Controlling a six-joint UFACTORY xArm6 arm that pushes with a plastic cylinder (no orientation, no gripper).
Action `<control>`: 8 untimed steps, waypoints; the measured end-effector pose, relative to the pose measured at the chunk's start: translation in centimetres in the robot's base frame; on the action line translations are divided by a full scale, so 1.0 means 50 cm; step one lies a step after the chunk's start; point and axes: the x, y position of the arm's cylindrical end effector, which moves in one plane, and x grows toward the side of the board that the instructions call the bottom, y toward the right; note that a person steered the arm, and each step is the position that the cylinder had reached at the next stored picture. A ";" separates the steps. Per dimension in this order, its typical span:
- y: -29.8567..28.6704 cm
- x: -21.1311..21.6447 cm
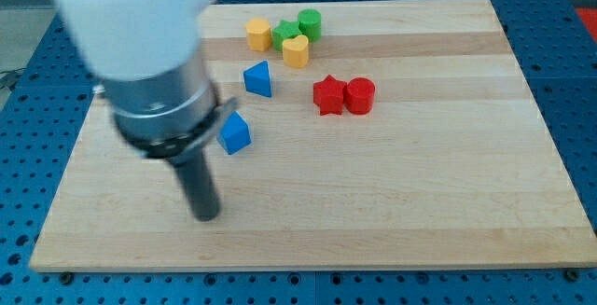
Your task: Place the blue cube bottom left to the red star
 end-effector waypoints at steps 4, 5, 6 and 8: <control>0.024 -0.144; 0.080 -0.155; 0.111 -0.160; -0.010 -0.118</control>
